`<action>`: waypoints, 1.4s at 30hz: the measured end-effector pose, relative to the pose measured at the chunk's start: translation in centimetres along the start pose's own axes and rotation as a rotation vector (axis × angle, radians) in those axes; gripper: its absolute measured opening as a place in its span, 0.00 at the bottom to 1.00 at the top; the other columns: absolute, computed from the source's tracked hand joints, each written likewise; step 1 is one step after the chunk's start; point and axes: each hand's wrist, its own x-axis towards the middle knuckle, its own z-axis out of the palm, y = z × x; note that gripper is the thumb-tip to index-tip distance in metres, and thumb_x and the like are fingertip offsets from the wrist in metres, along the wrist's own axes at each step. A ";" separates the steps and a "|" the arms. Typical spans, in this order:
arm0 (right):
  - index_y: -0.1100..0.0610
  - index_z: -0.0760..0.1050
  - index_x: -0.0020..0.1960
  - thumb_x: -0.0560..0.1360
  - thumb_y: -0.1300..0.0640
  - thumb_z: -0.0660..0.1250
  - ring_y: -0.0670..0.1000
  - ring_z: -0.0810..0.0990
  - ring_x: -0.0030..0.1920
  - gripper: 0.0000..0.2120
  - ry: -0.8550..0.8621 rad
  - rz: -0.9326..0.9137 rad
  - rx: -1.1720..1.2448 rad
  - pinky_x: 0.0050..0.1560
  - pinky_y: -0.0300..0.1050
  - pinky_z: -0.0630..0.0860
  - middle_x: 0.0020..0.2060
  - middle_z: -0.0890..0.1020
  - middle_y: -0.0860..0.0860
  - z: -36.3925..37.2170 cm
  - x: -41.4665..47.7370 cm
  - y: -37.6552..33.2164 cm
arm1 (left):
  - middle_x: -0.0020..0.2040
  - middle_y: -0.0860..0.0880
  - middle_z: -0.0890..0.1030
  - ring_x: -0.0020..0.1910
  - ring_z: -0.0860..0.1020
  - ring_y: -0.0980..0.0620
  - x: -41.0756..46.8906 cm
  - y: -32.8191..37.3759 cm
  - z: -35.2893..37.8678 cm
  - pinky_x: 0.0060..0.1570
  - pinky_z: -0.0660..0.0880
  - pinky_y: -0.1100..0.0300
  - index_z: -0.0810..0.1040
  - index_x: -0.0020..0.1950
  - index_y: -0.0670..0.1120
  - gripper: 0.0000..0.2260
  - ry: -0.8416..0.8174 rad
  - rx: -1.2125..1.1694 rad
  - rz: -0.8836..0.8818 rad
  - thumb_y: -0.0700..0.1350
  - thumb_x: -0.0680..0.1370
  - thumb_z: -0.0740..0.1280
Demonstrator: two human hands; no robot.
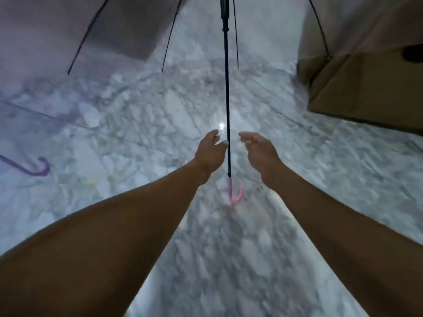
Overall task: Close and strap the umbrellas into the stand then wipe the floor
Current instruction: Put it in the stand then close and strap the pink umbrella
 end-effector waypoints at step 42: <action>0.59 0.78 0.55 0.79 0.63 0.67 0.48 0.82 0.36 0.05 1.210 0.007 0.681 0.32 0.41 0.74 0.50 0.85 0.58 -39.5 -87.5 -43.4 | 0.40 0.43 0.80 0.42 0.79 0.42 -82.5 53.3 11.7 0.40 0.68 0.55 0.79 0.42 0.42 0.16 -1.071 0.655 0.642 0.53 0.81 0.63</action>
